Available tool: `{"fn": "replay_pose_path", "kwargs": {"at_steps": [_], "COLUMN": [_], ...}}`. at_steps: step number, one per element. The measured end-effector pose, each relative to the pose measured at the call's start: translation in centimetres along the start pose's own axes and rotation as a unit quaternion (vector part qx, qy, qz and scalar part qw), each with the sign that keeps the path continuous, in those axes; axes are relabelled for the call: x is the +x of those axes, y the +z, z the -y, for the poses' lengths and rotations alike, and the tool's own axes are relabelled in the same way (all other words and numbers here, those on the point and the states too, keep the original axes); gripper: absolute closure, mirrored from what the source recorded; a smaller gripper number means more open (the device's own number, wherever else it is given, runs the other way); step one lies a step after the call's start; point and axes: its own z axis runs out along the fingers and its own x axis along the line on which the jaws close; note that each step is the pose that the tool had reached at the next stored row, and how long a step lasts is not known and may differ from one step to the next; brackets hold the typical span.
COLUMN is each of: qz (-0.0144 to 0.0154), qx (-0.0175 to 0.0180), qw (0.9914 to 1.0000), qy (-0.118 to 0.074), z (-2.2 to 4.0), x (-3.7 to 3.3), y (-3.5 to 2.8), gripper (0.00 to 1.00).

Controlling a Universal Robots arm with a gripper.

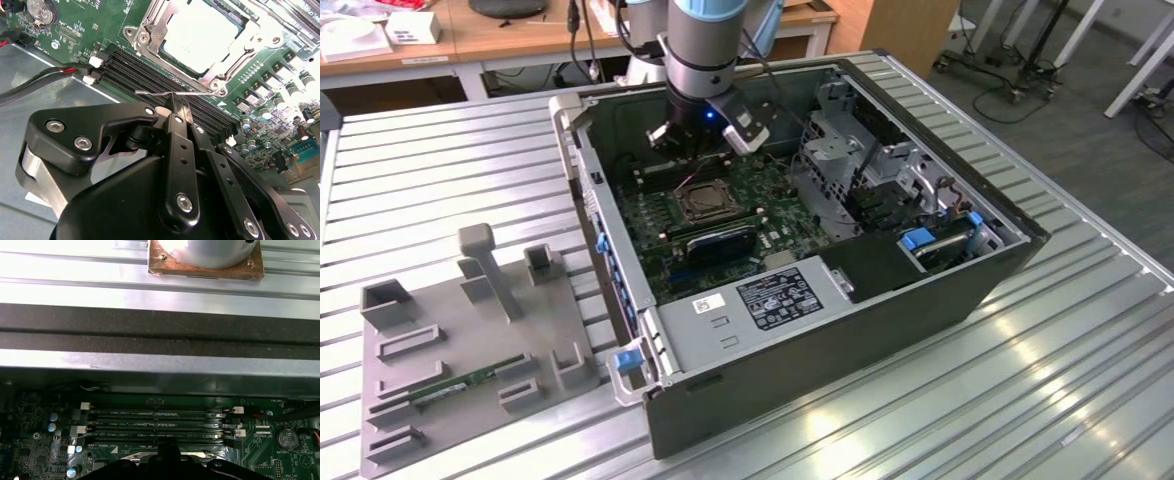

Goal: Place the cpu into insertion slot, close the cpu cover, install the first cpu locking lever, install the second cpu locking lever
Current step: 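Install the first cpu locking lever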

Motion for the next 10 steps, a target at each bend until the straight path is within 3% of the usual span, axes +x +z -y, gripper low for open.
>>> {"fn": "replay_pose_path", "kwargs": {"at_steps": [10], "qz": [0.0000], "qx": [0.0000], "qw": [1.00000], "qy": [0.000], "z": [0.08], "x": [-0.20], "y": [0.29], "gripper": [0.89]}}
